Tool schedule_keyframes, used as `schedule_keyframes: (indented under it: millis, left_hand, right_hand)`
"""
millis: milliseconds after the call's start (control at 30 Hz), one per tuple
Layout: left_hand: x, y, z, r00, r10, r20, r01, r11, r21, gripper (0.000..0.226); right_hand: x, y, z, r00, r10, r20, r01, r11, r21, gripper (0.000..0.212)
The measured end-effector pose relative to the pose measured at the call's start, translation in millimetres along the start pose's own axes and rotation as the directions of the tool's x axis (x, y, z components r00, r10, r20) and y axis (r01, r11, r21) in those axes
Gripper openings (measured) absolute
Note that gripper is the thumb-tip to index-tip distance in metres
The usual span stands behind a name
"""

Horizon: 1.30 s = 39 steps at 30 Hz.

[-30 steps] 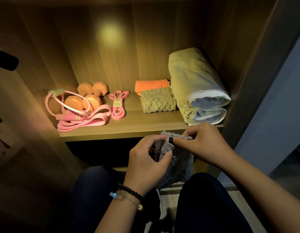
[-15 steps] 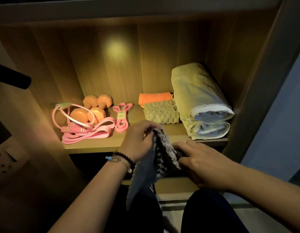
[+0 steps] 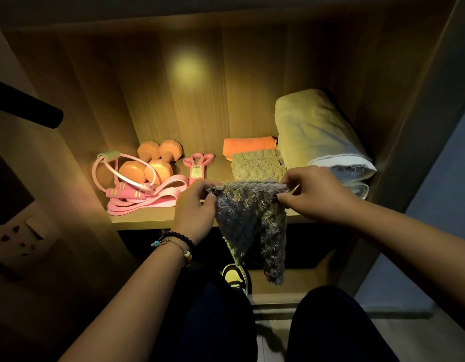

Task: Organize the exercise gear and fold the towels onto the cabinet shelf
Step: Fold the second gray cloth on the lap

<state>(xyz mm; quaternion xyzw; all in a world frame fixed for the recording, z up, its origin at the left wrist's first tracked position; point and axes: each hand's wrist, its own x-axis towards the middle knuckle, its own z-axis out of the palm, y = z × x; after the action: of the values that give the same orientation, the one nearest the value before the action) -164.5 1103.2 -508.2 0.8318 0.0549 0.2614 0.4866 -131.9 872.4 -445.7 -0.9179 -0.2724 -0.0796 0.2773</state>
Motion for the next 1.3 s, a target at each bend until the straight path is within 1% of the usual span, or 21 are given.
schedule_keyframes:
  millis: [67,167,200,267,333,400,500,567,633,767,833,933,1033,1100,1167,1300]
  left_hand:
    - [2,-3,1,0.999,-0.041,-0.022,0.041,0.999,0.006,0.025]
    - [9,-7,3,0.997,-0.056,-0.061,0.062,0.993,0.103,0.018]
    - [11,-7,2,0.996,-0.049,-0.079,0.058,0.990,0.127,0.019]
    - [16,-5,-2,0.992,-0.025,-0.123,0.040,0.992,0.122,0.021]
    - [18,2,-10,0.987,-0.034,-0.160,0.041,0.998,0.042,0.020]
    - [15,9,-20,0.980,-0.076,-0.186,0.063,0.995,-0.072,0.024]
    - [2,14,-35,0.975,-0.100,-0.198,0.068,0.985,-0.161,0.033]
    - [-18,13,-40,0.975,-0.116,-0.190,0.080,0.979,-0.189,0.032]
    - [-46,8,-41,0.975,-0.146,-0.166,0.105,0.967,-0.231,0.032]
    - [-103,-5,-34,0.976,-0.184,-0.115,0.161,0.970,-0.184,0.032]
    - [-126,-7,-34,0.977,-0.189,-0.102,0.167,0.966,-0.198,0.030]
    - [-151,-8,-37,0.977,-0.192,-0.096,0.170,0.965,-0.199,0.026]
    - [-170,-9,-41,0.963,-0.245,-0.112,0.213,0.947,-0.241,0.027]
    - [-181,-8,-42,0.949,-0.295,-0.110,0.257,0.928,-0.271,0.026]
    - [-190,-11,-43,0.935,-0.336,-0.109,0.292,0.909,-0.297,0.024]
    - [-194,-14,-45,0.923,-0.362,-0.131,0.321,0.912,-0.257,0.018]
  right_hand:
    - [6,0,4,1.000,0.026,-0.001,-0.026,1.000,-0.015,0.012]
    - [18,-2,19,0.998,0.054,-0.035,-0.054,0.999,0.002,0.014]
    - [22,-2,26,0.996,0.075,-0.056,-0.072,0.996,0.048,0.014]
    - [28,-7,36,0.986,0.123,-0.116,-0.101,0.979,0.176,0.017]
    - [31,-13,43,0.966,0.129,-0.222,-0.068,0.963,0.262,0.020]
    - [29,-22,46,0.950,0.073,-0.304,0.014,0.962,0.274,0.017]
    - [14,-28,48,0.942,-0.042,-0.333,0.139,0.952,0.272,0.012]
    - [0,-21,50,0.947,-0.054,-0.315,0.154,0.941,0.302,0.011]
    - [-20,-11,54,0.966,-0.016,-0.258,0.113,0.923,0.368,0.013]
    - [-66,7,77,0.988,0.024,-0.151,0.038,0.917,0.398,0.010]
    - [-86,11,86,0.986,-0.005,-0.166,0.074,0.909,0.410,0.012]
    - [-110,10,91,0.971,-0.038,-0.237,0.145,0.880,0.452,0.018]
    - [-128,8,96,0.969,-0.079,-0.235,0.186,0.859,0.477,0.012]
    - [-138,8,99,0.970,-0.128,-0.207,0.214,0.854,0.474,0.002]
    - [-145,7,100,0.975,-0.131,-0.181,0.205,0.845,0.494,0.008]
    - [-150,0,100,0.982,-0.092,-0.165,0.166,0.839,0.518,0.020]
